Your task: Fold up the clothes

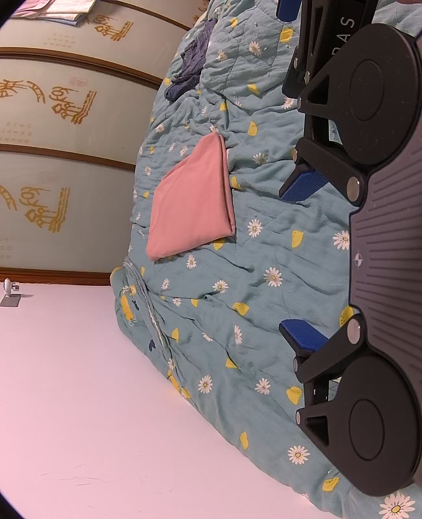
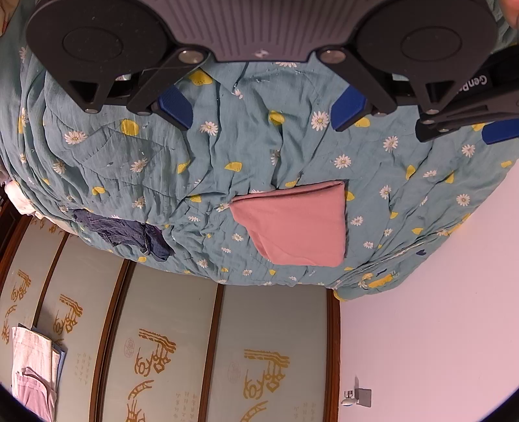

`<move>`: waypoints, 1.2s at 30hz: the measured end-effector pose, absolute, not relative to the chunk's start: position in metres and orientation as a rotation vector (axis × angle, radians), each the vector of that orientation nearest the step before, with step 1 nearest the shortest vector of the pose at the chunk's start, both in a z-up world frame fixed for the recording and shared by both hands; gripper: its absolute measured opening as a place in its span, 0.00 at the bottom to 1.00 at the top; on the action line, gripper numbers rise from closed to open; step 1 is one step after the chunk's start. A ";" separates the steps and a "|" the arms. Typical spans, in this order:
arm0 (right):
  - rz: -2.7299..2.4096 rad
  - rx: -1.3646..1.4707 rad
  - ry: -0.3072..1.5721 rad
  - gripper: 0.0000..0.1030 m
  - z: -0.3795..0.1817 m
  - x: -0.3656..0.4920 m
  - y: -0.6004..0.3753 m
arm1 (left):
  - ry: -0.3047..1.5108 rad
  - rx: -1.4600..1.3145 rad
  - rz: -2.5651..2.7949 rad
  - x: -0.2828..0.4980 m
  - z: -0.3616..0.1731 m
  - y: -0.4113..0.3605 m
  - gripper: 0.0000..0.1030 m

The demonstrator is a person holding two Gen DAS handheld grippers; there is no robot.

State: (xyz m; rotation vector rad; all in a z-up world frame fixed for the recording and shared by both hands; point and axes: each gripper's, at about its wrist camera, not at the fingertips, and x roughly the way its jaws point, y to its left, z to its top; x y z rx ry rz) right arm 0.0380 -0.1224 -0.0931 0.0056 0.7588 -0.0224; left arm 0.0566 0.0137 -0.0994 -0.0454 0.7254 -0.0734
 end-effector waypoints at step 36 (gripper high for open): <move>-0.024 0.005 0.757 0.90 -0.092 0.034 -0.118 | 0.718 -0.036 -0.062 0.053 -0.097 0.011 0.77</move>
